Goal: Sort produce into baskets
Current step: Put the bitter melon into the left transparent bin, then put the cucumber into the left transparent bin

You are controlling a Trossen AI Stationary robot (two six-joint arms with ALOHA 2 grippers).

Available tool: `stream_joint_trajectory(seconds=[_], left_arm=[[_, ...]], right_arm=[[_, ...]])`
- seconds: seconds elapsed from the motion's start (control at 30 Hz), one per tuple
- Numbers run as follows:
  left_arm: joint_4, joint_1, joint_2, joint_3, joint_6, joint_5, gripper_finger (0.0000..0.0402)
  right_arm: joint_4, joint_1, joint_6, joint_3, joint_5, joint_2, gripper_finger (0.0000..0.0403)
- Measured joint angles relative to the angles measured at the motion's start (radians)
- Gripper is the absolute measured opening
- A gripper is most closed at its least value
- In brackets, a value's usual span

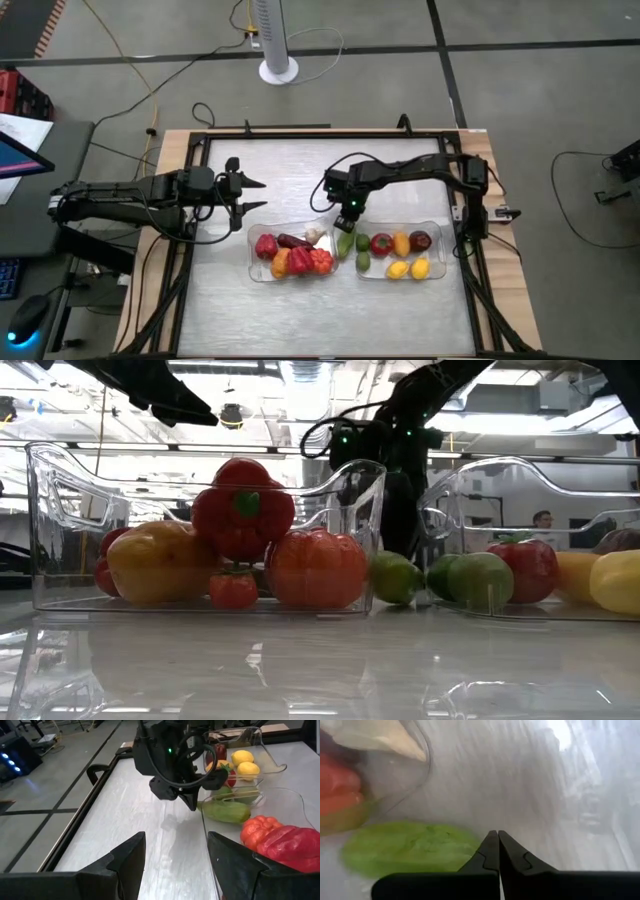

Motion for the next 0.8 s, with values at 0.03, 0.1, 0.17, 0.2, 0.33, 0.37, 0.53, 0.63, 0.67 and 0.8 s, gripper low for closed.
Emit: stream_joint_trajectory(seconds=[0.03, 0.1, 0.17, 0.2, 0.33, 0.37, 0.53, 0.63, 0.67, 0.8], left_arm=[[-0.001, 0.0, 0.0, 0.0, 0.0, 0.0, 0.02], [-0.003, 0.0, 0.0, 0.0, 0.0, 0.0, 0.02], [-0.004, 0.0, 0.0, 0.0, 0.0, 0.0, 0.02], [-0.005, 0.0, 0.0, 0.0, 0.0, 0.0, 0.02], [-0.008, 0.0, 0.0, 0.0, 0.0, 0.0, 0.02], [-0.008, 0.0, 0.0, 0.0, 0.0, 0.0, 0.02], [-0.014, 0.0, 0.0, 0.0, 0.0, 0.0, 0.02], [-0.014, 0.0, 0.0, 0.0, 0.0, 0.0, 0.02], [-0.014, 0.0, 0.0, 0.0, 0.0, 0.0, 0.02], [-0.012, 0.0, 0.0, 0.0, -0.001, 0.0, 0.02]], right_arm=[[-0.014, -0.003, -0.003, 0.011, 0.0, -0.002, 0.002], [-0.041, -0.005, -0.015, 0.033, 0.004, -0.014, 0.0018], [-0.067, -0.005, -0.024, 0.069, 0.026, -0.022, 0.0019], [-0.084, -0.005, -0.028, 0.088, 0.032, -0.028, 0.0021], [-0.141, 0.004, -0.072, 0.142, 0.057, -0.043, 0.0029], [-0.148, 0.01, -0.095, 0.146, 0.056, -0.049, 0.0031], [-0.178, 0.069, -0.196, 0.147, 0.054, -0.053, 0.006], [-0.167, 0.119, -0.258, 0.147, 0.055, -0.048, 0.0099], [-0.161, 0.134, -0.266, 0.147, 0.065, -0.047, 0.0115], [-0.149, 0.171, -0.281, 0.147, 0.153, -0.044, 0.0195]])
